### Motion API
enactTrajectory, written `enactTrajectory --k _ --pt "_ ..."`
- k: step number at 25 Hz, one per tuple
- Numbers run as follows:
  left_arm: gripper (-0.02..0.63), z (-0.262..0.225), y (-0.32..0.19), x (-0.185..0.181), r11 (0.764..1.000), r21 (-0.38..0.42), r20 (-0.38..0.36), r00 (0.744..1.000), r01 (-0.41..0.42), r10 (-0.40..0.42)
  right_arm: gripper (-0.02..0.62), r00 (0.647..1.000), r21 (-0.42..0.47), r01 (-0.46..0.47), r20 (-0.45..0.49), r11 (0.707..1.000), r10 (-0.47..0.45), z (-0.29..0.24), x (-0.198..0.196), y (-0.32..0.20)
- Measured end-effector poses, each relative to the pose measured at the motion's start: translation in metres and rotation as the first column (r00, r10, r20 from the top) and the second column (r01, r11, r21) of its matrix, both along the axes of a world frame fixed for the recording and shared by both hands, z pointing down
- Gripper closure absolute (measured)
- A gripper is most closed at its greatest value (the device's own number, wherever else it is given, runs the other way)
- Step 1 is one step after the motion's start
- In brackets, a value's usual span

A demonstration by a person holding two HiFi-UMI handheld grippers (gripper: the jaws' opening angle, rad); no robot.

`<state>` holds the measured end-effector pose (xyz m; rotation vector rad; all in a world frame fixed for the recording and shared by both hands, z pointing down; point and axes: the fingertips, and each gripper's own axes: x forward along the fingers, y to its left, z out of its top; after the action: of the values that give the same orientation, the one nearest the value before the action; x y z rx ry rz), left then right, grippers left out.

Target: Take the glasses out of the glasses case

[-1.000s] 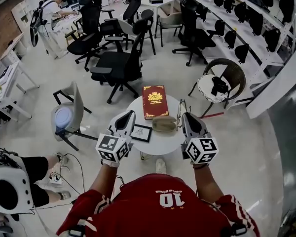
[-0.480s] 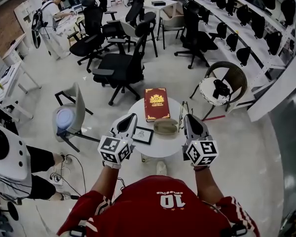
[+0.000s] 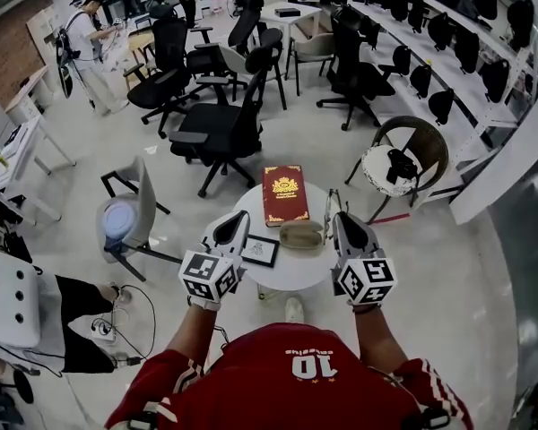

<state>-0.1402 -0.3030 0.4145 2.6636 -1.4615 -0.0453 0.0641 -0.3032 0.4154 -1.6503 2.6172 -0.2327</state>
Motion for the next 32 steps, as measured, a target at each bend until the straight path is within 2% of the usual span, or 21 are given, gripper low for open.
enactTrajectory --k 32 --pt "0.597 0.002 -0.005 0.023 1.000 -0.002 0.001 1.000 -0.028 0.028 0.560 1.000 -0.005 -0.003 0.010 1.000 0.003 0.005 0.017 0.001"
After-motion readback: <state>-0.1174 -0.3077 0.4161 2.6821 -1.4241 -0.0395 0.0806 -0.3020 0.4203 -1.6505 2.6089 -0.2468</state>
